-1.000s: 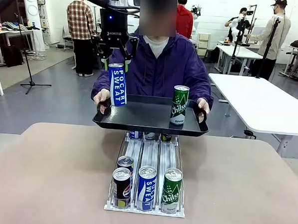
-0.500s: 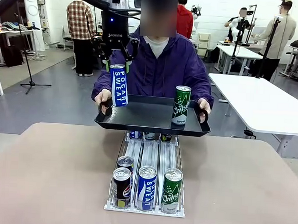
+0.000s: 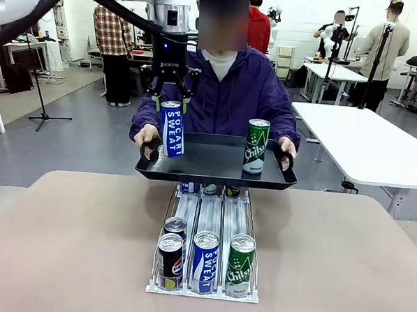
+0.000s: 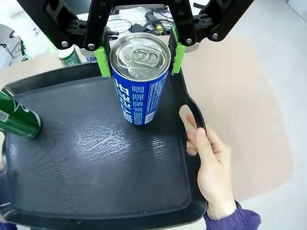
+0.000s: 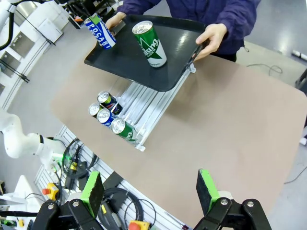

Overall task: Retrieve and hand over the desired beverage to the person.
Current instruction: Place the picked can on the Handle tray extended by the person.

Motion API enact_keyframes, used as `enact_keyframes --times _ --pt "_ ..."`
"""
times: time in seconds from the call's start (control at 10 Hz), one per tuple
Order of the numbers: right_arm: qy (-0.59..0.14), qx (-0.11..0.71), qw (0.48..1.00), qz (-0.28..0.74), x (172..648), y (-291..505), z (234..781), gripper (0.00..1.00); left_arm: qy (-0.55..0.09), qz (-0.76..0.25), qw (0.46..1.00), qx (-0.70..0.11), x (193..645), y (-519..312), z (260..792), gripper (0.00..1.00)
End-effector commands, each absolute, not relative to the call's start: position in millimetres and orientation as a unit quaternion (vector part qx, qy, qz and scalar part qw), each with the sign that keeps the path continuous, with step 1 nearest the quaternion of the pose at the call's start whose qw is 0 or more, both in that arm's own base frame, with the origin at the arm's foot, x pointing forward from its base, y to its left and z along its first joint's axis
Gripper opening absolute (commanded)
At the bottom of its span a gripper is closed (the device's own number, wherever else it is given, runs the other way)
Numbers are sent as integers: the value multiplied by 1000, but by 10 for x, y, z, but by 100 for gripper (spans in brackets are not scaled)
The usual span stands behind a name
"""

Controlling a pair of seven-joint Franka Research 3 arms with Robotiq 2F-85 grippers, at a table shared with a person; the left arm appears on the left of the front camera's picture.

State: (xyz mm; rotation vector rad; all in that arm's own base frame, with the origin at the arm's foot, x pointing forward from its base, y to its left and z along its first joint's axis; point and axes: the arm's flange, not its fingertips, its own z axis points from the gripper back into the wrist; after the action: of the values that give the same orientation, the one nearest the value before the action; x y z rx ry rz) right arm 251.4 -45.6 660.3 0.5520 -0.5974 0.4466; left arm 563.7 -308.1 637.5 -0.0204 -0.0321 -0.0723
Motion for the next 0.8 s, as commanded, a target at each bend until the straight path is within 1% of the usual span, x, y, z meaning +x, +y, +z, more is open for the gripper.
enact_keyframes --times 0.0,0.3,0.6,0.7 --pt "-285 265 894 222 2534 -461 6592 100 8 -52 999 -5 5828 -3144 6508 58" --pt "-285 265 894 222 2534 -461 6592 100 32 -60 998 3 5903 -3199 6387 58" --pt "-285 265 894 222 2534 -461 6592 100 39 -71 997 4 5921 -3203 6344 58" --pt "-285 265 894 222 2534 -461 6592 100 42 -74 996 4 5931 -3210 6347 100"
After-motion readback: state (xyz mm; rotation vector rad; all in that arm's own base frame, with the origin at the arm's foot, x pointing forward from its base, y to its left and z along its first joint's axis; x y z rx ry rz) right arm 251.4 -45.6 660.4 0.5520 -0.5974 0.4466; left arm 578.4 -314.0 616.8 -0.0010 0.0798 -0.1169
